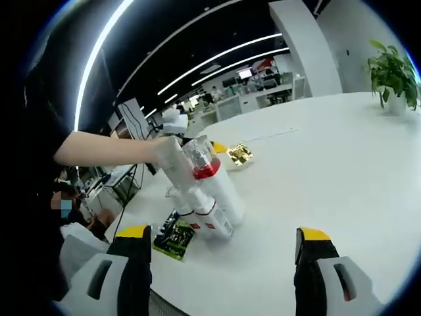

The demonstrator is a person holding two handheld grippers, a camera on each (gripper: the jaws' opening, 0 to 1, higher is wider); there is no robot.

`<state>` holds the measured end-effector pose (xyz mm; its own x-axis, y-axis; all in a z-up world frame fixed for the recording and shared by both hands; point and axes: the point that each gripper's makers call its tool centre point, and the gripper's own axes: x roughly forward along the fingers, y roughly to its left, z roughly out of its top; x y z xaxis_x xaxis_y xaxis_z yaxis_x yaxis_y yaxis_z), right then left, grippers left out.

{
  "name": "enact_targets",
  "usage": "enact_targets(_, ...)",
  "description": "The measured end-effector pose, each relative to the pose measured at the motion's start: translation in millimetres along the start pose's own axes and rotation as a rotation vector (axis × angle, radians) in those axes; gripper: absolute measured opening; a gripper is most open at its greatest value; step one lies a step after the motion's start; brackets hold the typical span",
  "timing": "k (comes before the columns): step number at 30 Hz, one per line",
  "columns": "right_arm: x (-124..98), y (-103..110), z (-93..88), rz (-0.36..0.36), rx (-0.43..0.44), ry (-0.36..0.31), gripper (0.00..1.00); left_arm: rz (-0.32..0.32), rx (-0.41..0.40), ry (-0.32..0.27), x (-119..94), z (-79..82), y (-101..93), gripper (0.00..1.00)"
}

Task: Arrange the skincare products in the storage area until every visible bottle or jar stands upright without overlapping.

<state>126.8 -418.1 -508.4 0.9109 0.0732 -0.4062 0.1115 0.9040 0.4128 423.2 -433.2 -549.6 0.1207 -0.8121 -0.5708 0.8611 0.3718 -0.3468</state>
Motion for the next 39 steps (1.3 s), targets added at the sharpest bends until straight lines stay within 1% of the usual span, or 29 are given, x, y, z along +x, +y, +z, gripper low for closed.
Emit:
enact_targets(1, 0.5, 2.6, 3.2, 0.008, -0.001, -0.009, 0.95, 0.002, 0.0, -0.008, -8.7, 0.7, -6.7, 0.03)
enact_targets(2, 0.7, 4.5, 4.6, 0.013, -0.004, -0.013, 0.95, -0.003, -0.002, -0.012, -13.1, 1.2, -9.5, 0.03)
enact_targets(4, 0.4, 9.7, 8.9, 0.03, -0.006, -0.022, 0.95, -0.007, -0.008, -0.027, -16.8, 5.2, -6.2, 0.03)
enact_targets(6, -0.4, 12.9, 12.6, 0.04, -0.013, -0.028, 0.95, -0.013, -0.016, -0.044, -29.0, 7.4, -11.9, 0.03)
enact_targets(8, -0.9, 15.9, 17.0, 0.05, -0.039, -0.025, 0.95, -0.015, -0.026, -0.063, -32.8, 8.0, -2.2, 0.03)
enact_targets(11, -1.7, 19.6, 28.7, 0.066, -0.066, -0.037, 0.95, -0.01, -0.028, -0.084, -48.9, 11.6, -4.9, 0.03)
enact_targets(14, -4.5, 23.4, 46.0, 0.075, -0.081, -0.072, 0.95, -0.009, -0.031, -0.109, -66.7, 14.9, -9.7, 0.03)
enact_targets(15, -5.0, 24.8, 49.3, 0.079, -0.083, -0.079, 0.95, -0.009, -0.037, -0.118, -67.3, 16.6, -7.1, 0.03)
enact_targets(16, -5.4, 27.3, 53.8, 0.087, -0.086, -0.088, 0.95, -0.009, -0.04, -0.133, -72.6, 19.1, -7.3, 0.03)
enact_targets(18, -5.6, 32.5, 60.2, 0.101, -0.092, -0.096, 0.94, -0.011, -0.047, -0.158, -88.2, 20.8, -17.6, 0.03)
enact_targets(20, -5.6, 38.9, 65.3, 0.117, -0.101, -0.105, 0.94, -0.013, -0.048, -0.177, -92.1, 26.3, -12.2, 0.03)
enact_targets(21, -5.4, 41.9, 67.7, 0.123, -0.104, -0.108, 0.94, -0.011, -0.044, -0.187, -101.4, 24.6, -16.1, 0.03)
enact_targets(22, -5.0, 46.4, 70.8, 0.133, -0.108, -0.113, 0.94, -0.005, -0.038, -0.202, -115.7, 21.2, -23.1, 0.03)
enact_targets(24, -4.8, 54.1, 75.4, 0.148, -0.115, -0.124, 0.94, -0.008, -0.031, -0.222, -128.5, 22.2, -31.9, 0.03)
enact_targets(26, -4.6, 59.8, 76.9, 0.16, -0.118, -0.128, 0.93, -0.002, -0.016, -0.233, -135.9, 22.5, -34.9, 0.03)
enact_targets(28, -5.1, 67.8, 77.9, 0.179, -0.116, -0.134, 0.93, -0.001, -0.006, -0.244, -150.1, 20.8, -43.9, 0.03)
enact_targets(31, -6.7, 80.5, 77.4, 0.208, -0.13, -0.128, 0.92, 0.007, -0.016, -0.281, -162.7, 23.9, -44.8, 0.03)
enact_targets(34, -9.5, 90.1, 78.8, 0.235, -0.143, -0.132, 0.91, 0.014, -0.011, -0.306, -184.7, 21.0, -57.0, 0.03)
enact_targets(35, -10.1, 93.3, 79.6, 0.244, -0.142, -0.134, 0.91, 0.01, -0.017, -0.312, -185.8, 21.3, -57.8, 0.03)
enact_targets(39, -14.2, 106.1, 84.7, 0.279, -0.147, -0.152, 0.9, 0.001, -0.021, -0.343, -202.4, 21.5, -66.7, 0.03)
